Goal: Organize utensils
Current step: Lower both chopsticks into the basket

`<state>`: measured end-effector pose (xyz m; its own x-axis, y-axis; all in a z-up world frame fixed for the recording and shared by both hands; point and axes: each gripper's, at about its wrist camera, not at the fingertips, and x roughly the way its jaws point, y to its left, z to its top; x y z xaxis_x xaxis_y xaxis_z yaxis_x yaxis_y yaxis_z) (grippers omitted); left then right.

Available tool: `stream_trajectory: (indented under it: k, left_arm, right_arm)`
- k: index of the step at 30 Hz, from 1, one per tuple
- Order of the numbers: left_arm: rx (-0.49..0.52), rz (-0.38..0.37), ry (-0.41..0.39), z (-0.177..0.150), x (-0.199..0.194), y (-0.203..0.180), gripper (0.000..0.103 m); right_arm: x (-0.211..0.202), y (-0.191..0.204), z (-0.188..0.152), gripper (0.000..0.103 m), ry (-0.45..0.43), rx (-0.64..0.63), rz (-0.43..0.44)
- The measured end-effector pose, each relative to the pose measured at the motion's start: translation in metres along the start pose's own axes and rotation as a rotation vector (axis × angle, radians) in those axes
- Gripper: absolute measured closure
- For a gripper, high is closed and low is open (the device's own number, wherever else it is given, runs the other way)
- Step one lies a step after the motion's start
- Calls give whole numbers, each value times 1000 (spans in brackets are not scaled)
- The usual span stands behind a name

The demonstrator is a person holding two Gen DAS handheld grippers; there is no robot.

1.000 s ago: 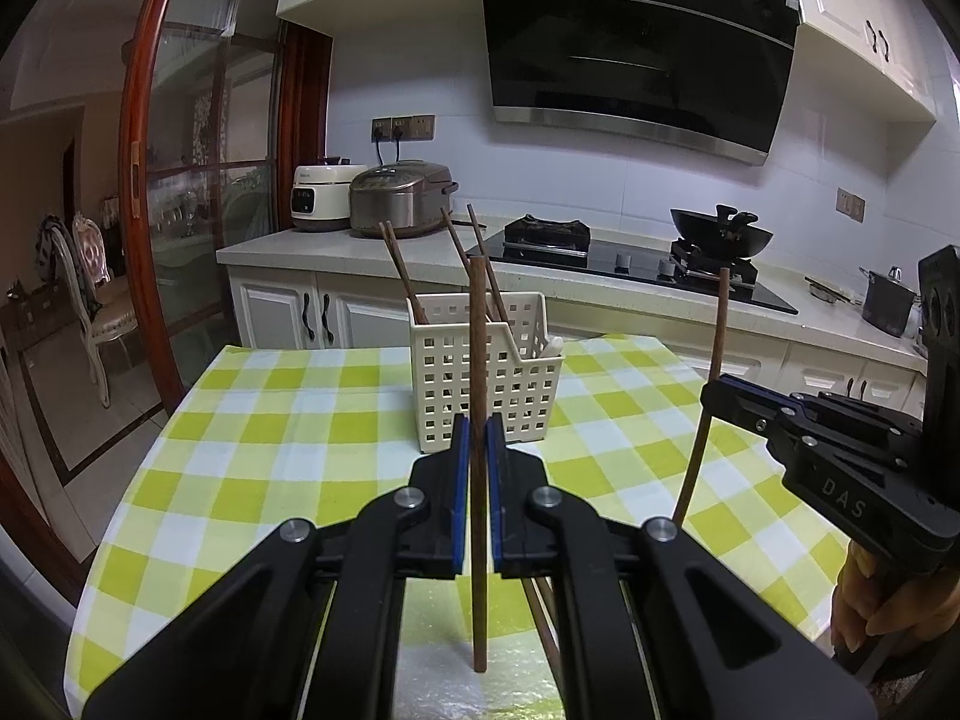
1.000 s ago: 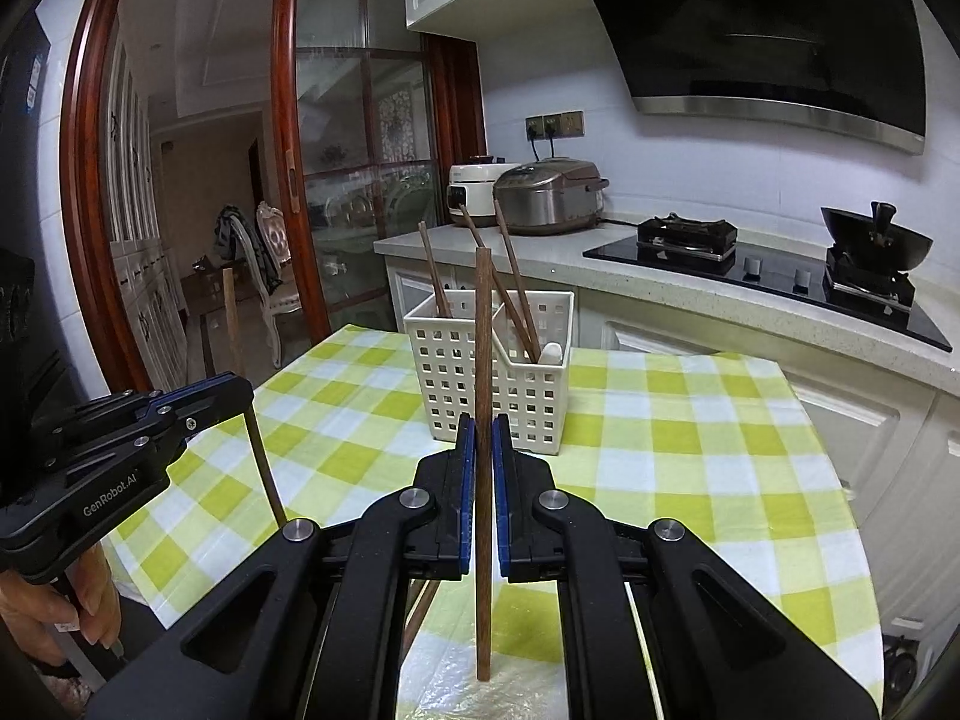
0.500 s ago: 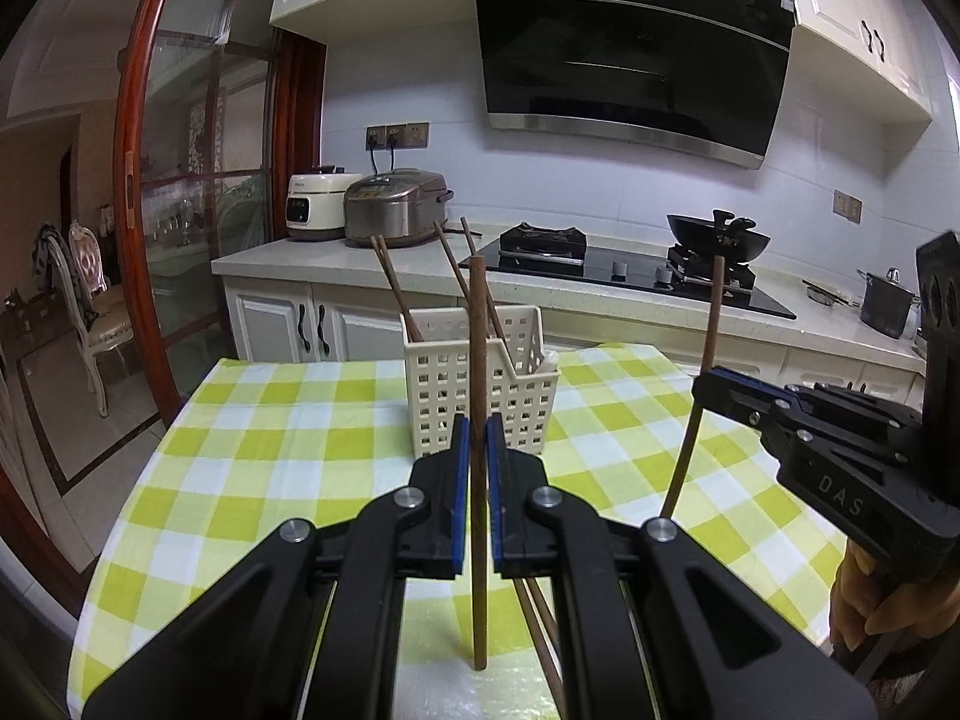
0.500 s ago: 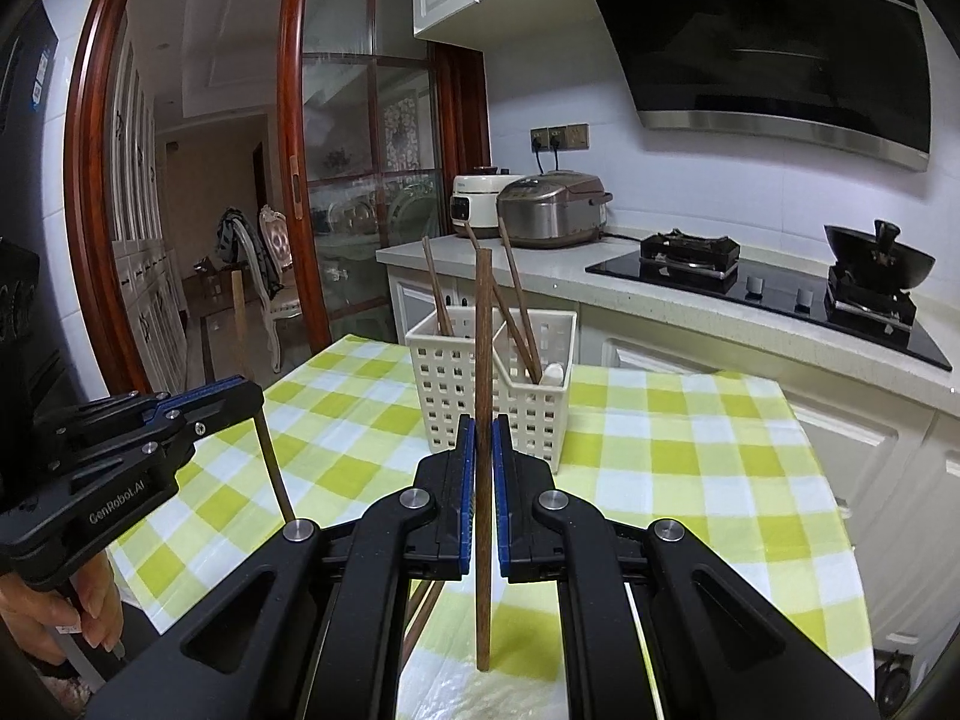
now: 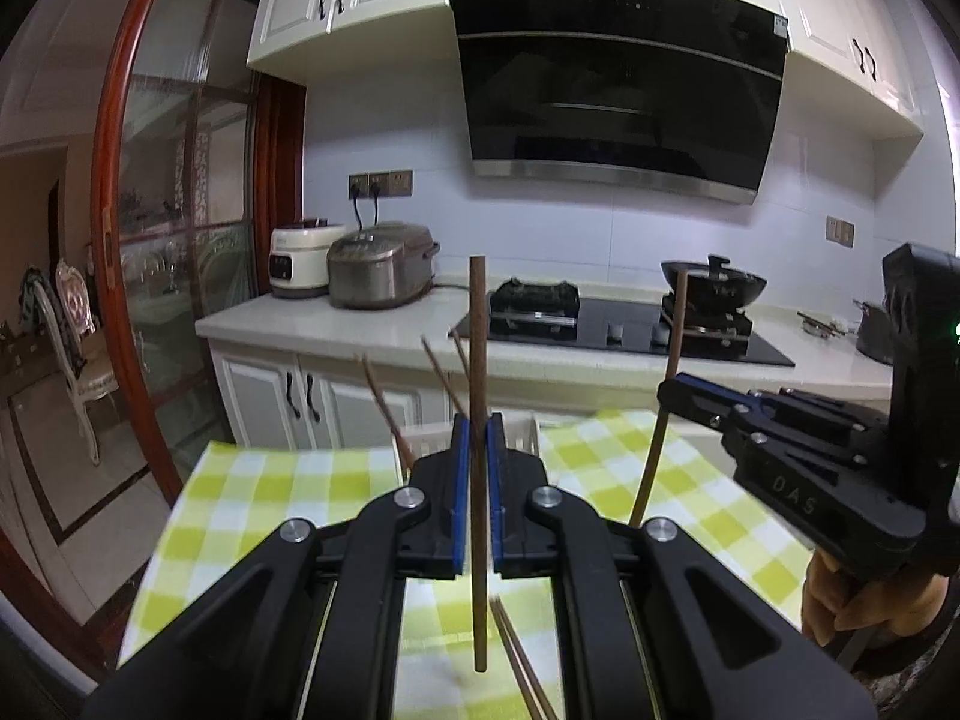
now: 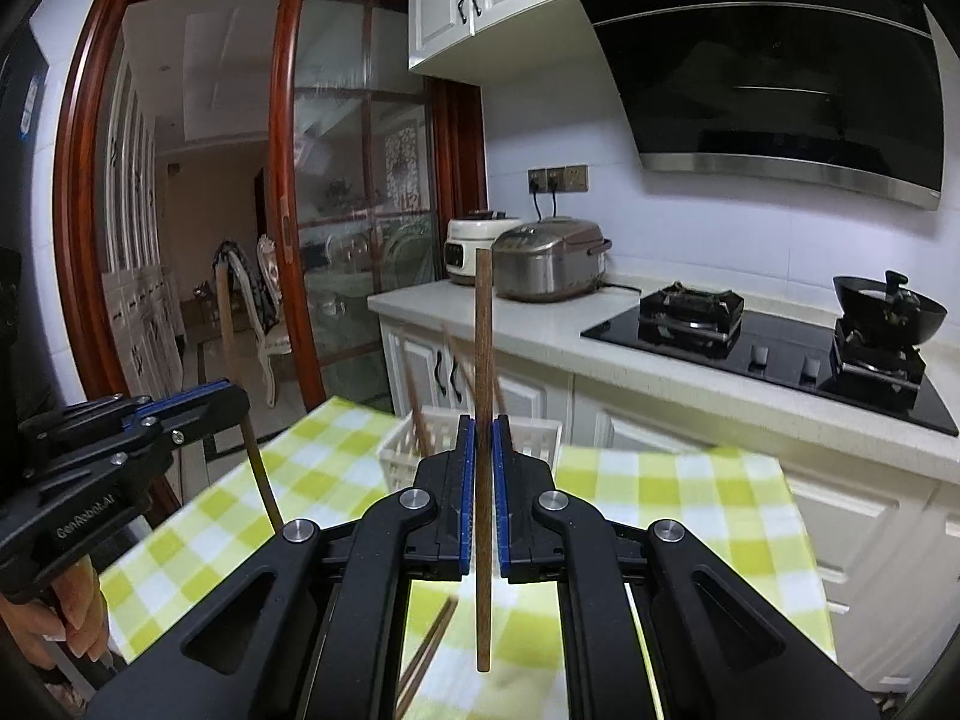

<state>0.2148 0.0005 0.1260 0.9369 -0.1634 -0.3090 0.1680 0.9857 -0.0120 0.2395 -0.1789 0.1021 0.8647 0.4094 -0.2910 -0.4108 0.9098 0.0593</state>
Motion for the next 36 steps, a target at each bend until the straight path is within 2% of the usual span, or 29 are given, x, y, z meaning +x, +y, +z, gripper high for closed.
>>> stream_trajectory:
  k: [9,17,23,32,36]
  left_arm:
    - [-8,33,-70,73,26,14,97]
    - [-49,70,-98,102,69,31,97]
    - [-109,66,-71,94,109,47,97]
    - [-190,45,56,53,172,70,97]
    - [-200,37,96,35,187,75,97]
  right_arm:
    - [36,-1,53,97,-43,-26,-24]
    - [75,-10,67,97,-36,-3,-12]
    - [108,-15,60,97,11,8,17]
    - [149,-18,34,97,141,-4,60]
    - [164,-16,21,97,191,-9,67]
